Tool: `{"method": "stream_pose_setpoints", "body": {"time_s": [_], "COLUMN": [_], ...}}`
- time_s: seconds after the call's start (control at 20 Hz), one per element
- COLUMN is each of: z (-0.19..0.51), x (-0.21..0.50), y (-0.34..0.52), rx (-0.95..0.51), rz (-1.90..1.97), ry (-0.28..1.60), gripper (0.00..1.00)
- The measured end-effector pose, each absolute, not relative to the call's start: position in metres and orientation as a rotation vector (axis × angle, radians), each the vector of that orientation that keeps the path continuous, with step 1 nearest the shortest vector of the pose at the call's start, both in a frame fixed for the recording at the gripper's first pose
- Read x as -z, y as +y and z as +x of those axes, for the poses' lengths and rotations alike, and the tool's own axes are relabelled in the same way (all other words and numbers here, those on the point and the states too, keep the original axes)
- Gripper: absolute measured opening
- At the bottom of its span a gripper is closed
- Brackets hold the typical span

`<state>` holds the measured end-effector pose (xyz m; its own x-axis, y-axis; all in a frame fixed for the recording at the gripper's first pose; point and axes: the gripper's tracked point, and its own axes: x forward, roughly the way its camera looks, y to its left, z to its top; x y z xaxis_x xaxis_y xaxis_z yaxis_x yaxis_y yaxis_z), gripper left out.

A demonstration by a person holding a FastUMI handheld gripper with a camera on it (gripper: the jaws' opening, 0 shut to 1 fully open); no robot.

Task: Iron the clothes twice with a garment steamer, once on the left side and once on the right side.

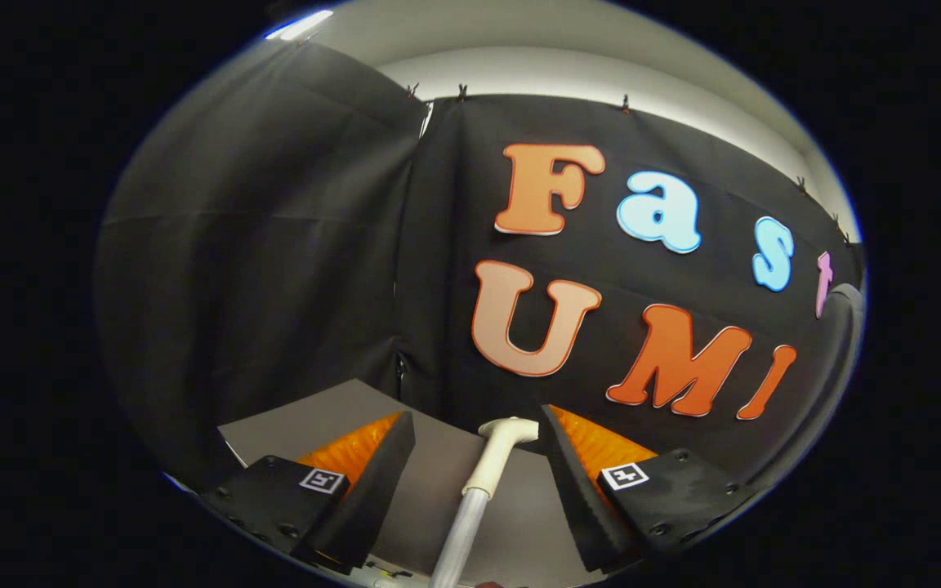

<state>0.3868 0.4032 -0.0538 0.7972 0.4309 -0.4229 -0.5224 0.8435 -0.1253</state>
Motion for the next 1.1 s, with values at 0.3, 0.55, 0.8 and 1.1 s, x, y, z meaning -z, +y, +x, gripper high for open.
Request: {"method": "stream_pose_setpoints", "body": {"time_s": [0.3,0.55,0.8,1.1], "z": [0.466,0.483,0.480,0.473], "x": [0.159,0.224,0.251,0.264], "y": [0.398,0.377,0.369,0.362], "rx": [-0.385,-0.302,-0.283,-0.298], "rz": [-0.364,-0.387,-0.342,-0.358], "ry": [0.634,0.810,0.924,0.999], "gripper": [0.99,0.98,0.90,0.59]}}
